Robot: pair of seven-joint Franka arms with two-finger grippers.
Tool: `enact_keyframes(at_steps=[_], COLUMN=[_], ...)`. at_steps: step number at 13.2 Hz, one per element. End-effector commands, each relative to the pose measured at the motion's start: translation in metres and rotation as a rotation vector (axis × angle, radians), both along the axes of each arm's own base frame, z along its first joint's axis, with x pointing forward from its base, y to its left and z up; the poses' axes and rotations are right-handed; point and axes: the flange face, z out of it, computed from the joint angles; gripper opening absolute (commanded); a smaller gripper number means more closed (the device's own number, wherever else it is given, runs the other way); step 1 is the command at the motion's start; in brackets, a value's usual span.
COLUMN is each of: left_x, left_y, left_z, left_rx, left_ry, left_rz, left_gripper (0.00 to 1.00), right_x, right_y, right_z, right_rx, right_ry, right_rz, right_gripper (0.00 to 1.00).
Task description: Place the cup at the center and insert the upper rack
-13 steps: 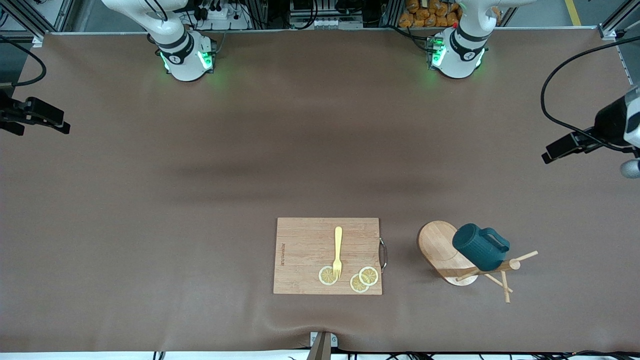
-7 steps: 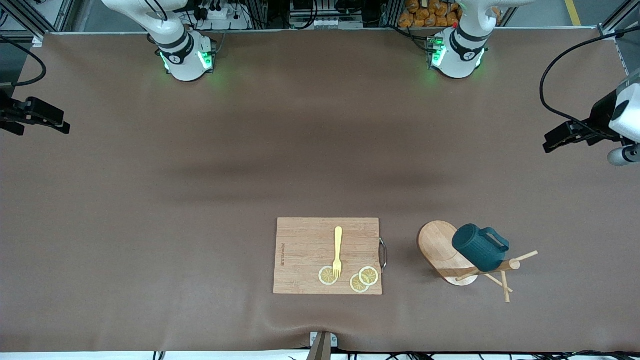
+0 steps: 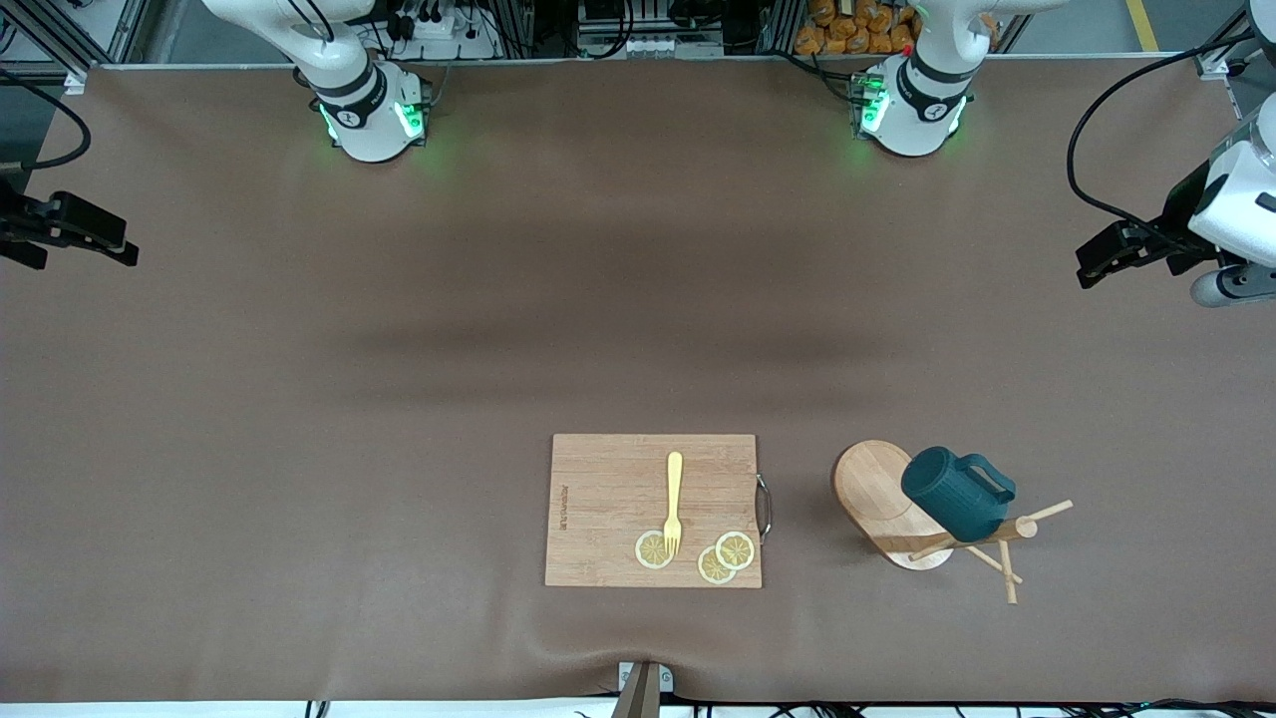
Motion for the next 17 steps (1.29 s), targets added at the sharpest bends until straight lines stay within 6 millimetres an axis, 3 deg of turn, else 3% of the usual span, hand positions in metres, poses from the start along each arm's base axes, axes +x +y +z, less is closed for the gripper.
enact_keyframes(at_steps=[1,7,10,17], left_x=[-0.003,0.004,0.003,0.011], left_y=[-0.002,-0.008,0.001,0.002], left_z=[-0.003,-0.005,0.006,0.020], left_rx=[0.004,-0.006,-0.006,-0.011], left_ry=[-0.006,-0.008,-0.017,-0.031], left_rz=[-0.029,-0.081,-0.185,-0.180], left_gripper=[1.00,1.00,1.00,1.00], right_x=[-0.017,-0.030,-0.042,-0.048], right_y=[0.000,-0.001,-0.003,-0.001], right_z=[0.020,0.019,0.013,0.017], right_rx=[0.003,0.007,0.011,0.012], right_ry=[-0.019,0.027,0.070,0.081], right_rz=[0.000,-0.003,-0.009,-0.008], right_gripper=[1.00,1.00,1.00,1.00])
